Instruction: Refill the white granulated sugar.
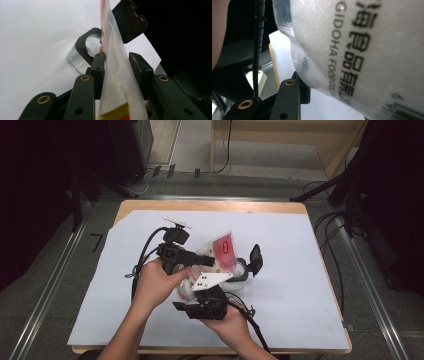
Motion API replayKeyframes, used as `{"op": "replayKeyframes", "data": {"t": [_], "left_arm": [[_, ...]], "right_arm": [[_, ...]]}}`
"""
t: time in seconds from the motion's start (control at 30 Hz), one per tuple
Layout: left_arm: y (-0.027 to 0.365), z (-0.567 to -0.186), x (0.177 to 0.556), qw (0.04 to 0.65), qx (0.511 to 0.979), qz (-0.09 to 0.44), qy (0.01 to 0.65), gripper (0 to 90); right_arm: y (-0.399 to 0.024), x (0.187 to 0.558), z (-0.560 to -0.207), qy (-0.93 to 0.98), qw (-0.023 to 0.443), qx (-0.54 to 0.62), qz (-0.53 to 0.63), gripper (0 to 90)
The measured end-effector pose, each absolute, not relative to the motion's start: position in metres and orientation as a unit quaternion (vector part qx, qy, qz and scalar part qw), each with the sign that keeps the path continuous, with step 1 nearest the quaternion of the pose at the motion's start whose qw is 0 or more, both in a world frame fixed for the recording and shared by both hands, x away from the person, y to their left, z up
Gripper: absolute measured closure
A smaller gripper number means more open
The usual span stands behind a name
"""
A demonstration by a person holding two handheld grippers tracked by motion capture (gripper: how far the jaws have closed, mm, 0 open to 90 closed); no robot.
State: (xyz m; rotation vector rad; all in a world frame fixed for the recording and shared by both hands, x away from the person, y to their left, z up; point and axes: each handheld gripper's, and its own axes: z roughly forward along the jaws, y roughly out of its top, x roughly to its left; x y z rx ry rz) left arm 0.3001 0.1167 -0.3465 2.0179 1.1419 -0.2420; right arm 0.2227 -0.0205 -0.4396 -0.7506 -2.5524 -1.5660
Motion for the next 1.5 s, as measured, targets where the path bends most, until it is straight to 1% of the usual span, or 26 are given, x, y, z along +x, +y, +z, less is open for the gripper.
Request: {"op": "replayKeyframes", "data": {"t": [0.13, 0.33, 0.53, 0.73, 0.87, 1.13, 1.5], "left_arm": [[0.116, -0.345, 0.299, 0.393, 0.795, -0.091, 0.453, 66.2], [0.115, -0.342, 0.297, 0.386, 0.799, -0.077, 0.453, 70.7], [0.118, -0.339, 0.297, 0.387, 0.798, -0.075, 0.457, 72.0], [0.119, -0.340, 0.302, 0.391, 0.793, -0.085, 0.459, 71.8], [0.118, -0.341, 0.304, 0.396, 0.793, -0.085, 0.455, 70.0], [0.118, -0.340, 0.306, 0.396, 0.798, -0.080, 0.447, 66.5], [0.119, -0.341, 0.308, 0.390, 0.799, -0.087, 0.449, 69.4]], "right_arm": [[-0.021, 0.225, -0.440, -0.823, 0.035, -0.249, -0.510, 62.8], [-0.020, 0.226, -0.439, -0.822, 0.036, -0.244, -0.513, 62.9], [-0.018, 0.227, -0.437, -0.823, 0.036, -0.232, -0.517, 62.4], [-0.016, 0.229, -0.436, -0.828, 0.030, -0.227, -0.512, 63.1], [-0.017, 0.231, -0.436, -0.828, 0.030, -0.234, -0.509, 63.2], [-0.019, 0.233, -0.434, -0.821, 0.041, -0.241, -0.515, 63.2], [-0.018, 0.233, -0.435, -0.825, 0.038, -0.238, -0.511, 63.4]]}}
